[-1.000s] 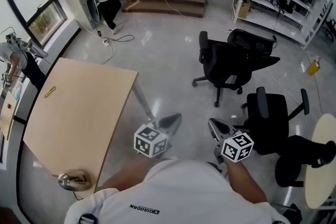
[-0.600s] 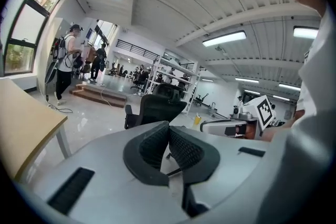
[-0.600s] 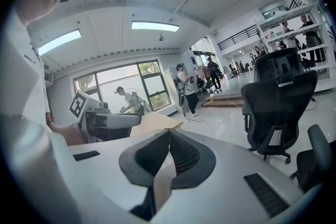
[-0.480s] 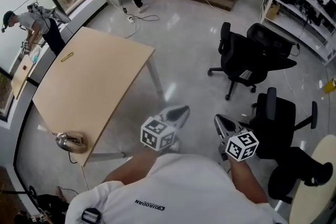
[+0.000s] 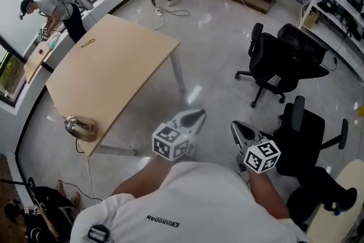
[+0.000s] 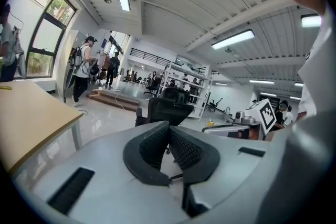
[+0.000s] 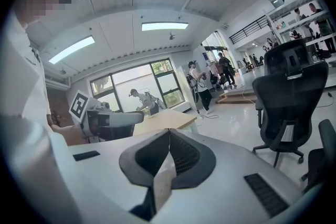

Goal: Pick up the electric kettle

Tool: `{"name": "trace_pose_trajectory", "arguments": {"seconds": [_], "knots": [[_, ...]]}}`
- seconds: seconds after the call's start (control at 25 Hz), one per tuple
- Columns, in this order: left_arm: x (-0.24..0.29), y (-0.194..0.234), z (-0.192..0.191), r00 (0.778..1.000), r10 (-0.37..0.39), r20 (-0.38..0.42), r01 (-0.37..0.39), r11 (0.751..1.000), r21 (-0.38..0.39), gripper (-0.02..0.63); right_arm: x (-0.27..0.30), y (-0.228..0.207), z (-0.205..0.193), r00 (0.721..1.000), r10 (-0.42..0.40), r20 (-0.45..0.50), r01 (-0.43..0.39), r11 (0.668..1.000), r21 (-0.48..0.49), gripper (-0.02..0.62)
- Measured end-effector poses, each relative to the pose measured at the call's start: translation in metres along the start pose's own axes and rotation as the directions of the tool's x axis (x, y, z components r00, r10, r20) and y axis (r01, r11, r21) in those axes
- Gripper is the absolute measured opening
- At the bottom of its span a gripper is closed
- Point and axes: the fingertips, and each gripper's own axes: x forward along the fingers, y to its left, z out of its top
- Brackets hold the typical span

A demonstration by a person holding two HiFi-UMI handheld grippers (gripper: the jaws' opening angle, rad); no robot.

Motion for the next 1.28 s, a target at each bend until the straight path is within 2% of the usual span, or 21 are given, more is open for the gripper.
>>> {"name": "trace_pose_trajectory", "arguments": {"seconds": [0.52, 0.8, 1.28], "knots": [[-0.030, -0.027, -0.030, 0.996, 0.087, 0.004, -0.087, 0.996, -0.019, -0.005, -0.028, 0.018, -0.030, 0.996, 0.074, -0.058, -0.075, 0.997, -0.004, 0.021], [-0.045, -0.033, -0.050, 0.991, 0.133, 0.002, -0.133, 0.989, -0.061, -0.005, -0.032, 0.028, -0.045, 0.989, 0.118, -0.094, -0.120, 0.993, -0.014, 0.021], [-0.075, -0.031, -0.066, 0.968, 0.248, 0.029, -0.244, 0.963, -0.111, -0.005, -0.024, 0.049, -0.064, 0.962, 0.225, -0.156, -0.230, 0.973, -0.016, 0.021]]}}
